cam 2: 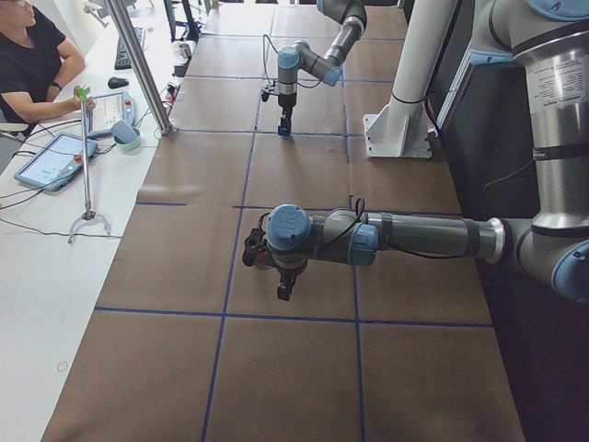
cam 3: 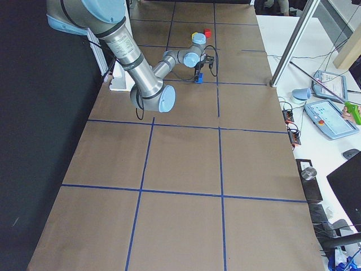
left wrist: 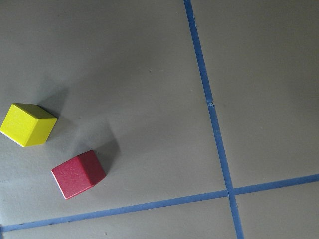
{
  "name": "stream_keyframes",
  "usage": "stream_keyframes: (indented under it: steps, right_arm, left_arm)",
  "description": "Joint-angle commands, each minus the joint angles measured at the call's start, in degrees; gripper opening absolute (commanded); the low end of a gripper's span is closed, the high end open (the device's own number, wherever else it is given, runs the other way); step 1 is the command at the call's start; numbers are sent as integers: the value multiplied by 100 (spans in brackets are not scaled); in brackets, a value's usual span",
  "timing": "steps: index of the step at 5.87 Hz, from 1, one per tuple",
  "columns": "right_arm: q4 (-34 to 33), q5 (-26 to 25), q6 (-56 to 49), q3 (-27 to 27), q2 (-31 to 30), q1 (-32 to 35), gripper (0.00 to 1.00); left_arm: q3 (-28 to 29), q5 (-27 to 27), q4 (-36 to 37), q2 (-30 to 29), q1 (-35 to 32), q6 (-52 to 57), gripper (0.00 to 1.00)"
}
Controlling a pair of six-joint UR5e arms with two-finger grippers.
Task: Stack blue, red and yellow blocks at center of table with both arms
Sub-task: 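Carry the blue cube with the right gripper to the table center, then release the blue cube at center and raise the right gripper away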
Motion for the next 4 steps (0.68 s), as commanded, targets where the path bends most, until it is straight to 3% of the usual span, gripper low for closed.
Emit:
stream_keyframes:
  steps: [1,2,4]
  right_arm:
    - [-218,-17,-361,34,5,-13,71]
    - [-219,-200,-371,34,14,-74,100]
    - [-219,-246,-371,243,49,-101,100]
  left_arm:
    - [1,0,2,-2,0,-2,100]
    - [9,0,2,6,0,-2,100]
    - [-34,9,-7,-2,0,15,100]
